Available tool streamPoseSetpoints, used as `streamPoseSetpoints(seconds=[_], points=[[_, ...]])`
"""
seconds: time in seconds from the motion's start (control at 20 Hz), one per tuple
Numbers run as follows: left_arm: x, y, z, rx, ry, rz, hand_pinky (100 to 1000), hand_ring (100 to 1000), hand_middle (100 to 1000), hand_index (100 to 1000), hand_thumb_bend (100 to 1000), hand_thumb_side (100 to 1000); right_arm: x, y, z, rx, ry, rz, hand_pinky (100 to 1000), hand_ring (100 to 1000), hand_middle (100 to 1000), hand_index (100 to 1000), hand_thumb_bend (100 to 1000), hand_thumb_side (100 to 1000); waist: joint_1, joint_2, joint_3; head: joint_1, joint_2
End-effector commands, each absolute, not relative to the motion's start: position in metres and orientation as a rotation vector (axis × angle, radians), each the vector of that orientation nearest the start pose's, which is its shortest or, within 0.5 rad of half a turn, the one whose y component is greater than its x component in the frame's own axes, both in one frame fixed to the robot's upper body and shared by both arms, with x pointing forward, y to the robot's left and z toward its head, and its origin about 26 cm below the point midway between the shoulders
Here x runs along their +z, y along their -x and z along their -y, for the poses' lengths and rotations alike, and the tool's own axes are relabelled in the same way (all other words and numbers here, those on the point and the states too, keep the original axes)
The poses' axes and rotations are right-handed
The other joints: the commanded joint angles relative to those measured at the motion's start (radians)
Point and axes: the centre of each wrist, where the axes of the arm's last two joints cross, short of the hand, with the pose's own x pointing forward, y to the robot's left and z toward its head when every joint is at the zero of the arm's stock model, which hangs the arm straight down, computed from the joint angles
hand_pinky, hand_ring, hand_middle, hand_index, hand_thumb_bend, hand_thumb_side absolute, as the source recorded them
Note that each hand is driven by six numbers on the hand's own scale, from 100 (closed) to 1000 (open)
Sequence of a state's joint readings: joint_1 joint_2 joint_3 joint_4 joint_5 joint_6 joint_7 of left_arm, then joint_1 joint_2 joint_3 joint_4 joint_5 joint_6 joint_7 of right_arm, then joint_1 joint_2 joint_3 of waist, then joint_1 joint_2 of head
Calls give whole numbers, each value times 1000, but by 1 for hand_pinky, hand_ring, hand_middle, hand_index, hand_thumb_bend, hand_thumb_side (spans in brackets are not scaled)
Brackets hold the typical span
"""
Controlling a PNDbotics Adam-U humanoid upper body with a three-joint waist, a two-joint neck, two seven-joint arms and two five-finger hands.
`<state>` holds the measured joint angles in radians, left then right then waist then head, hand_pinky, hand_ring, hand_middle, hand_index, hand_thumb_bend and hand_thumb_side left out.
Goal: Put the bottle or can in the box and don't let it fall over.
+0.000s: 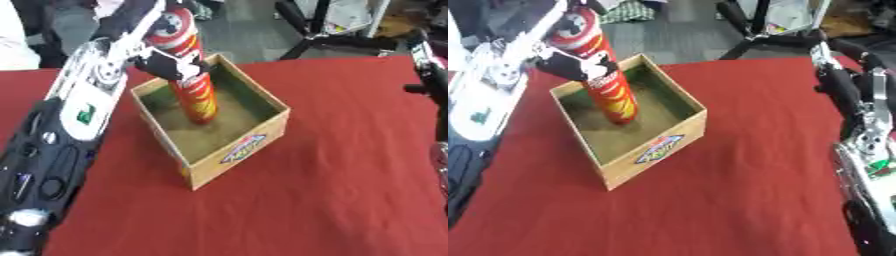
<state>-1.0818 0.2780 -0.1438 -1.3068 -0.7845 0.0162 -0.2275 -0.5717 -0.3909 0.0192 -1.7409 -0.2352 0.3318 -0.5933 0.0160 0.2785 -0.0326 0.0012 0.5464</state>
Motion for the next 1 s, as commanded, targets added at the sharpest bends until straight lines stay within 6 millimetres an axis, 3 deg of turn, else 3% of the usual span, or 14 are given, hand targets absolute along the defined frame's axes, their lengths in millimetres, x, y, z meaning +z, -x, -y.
streamPoseSetpoints(seconds=[0.05, 0.1, 0.15, 0.2, 0.3, 0.35, 0.45, 0.55, 0.65, 0.75, 1.0], points=[[327, -435, -157, -1137, -900, 2103, 282, 118, 182, 162, 435, 100, 249, -358, 257, -270, 381, 2004, 583, 772, 872, 769, 455, 498, -1, -16, 2, 2, -7], [326, -435, -157, -1138, -893, 2104, 312, 144, 207, 181, 474, 100, 249, -358, 257, -269, 382, 2004, 583, 772, 872, 769, 455, 498, -1, -15, 3, 1, -7], [325, -435, -157, -1141, -887, 2103, 398, 236, 296, 260, 604, 100, 249, -358, 257, -268, 382, 2004, 583, 772, 872, 769, 455, 498, 0, -14, 3, 1, -6], [325, -436, -157, -1154, -880, 2098, 458, 315, 371, 330, 673, 100, 249, -358, 257, -268, 382, 2004, 583, 772, 871, 768, 455, 498, 0, -14, 4, 0, -6], [325, -435, -157, -1200, -870, 2085, 607, 450, 489, 455, 764, 100, 249, -358, 257, -266, 381, 2005, 583, 772, 871, 768, 455, 498, 0, -12, 5, 0, -5], [325, -435, -157, -1217, -870, 2080, 739, 556, 517, 576, 846, 100, 249, -358, 257, -266, 380, 2005, 583, 773, 879, 769, 458, 497, 0, -12, 6, -1, -5], [326, -434, -156, -1270, -864, 2066, 921, 692, 613, 673, 952, 131, 250, -358, 257, -274, 383, 2006, 583, 780, 901, 770, 468, 494, 0, -11, 6, -2, -3], [327, -433, -157, -1308, -863, 2058, 984, 741, 686, 722, 1000, 220, 250, -358, 257, -294, 391, 2002, 585, 783, 907, 773, 472, 495, -1, -11, 7, -2, -2], [330, -431, -159, -1305, -877, 2064, 1000, 761, 729, 777, 1000, 359, 250, -358, 257, -312, 398, 1997, 586, 788, 913, 777, 480, 494, -1, -12, 8, -2, -1], [333, -429, -159, -1284, -899, 2078, 1000, 772, 741, 806, 1000, 441, 250, -358, 257, -322, 400, 1995, 587, 789, 913, 779, 479, 497, -2, -13, 8, -2, 1], [336, -426, -160, -1251, -915, 2100, 1000, 765, 736, 801, 1000, 423, 250, -358, 256, -326, 399, 1996, 587, 788, 912, 780, 475, 506, -2, -14, 7, -4, 9]])
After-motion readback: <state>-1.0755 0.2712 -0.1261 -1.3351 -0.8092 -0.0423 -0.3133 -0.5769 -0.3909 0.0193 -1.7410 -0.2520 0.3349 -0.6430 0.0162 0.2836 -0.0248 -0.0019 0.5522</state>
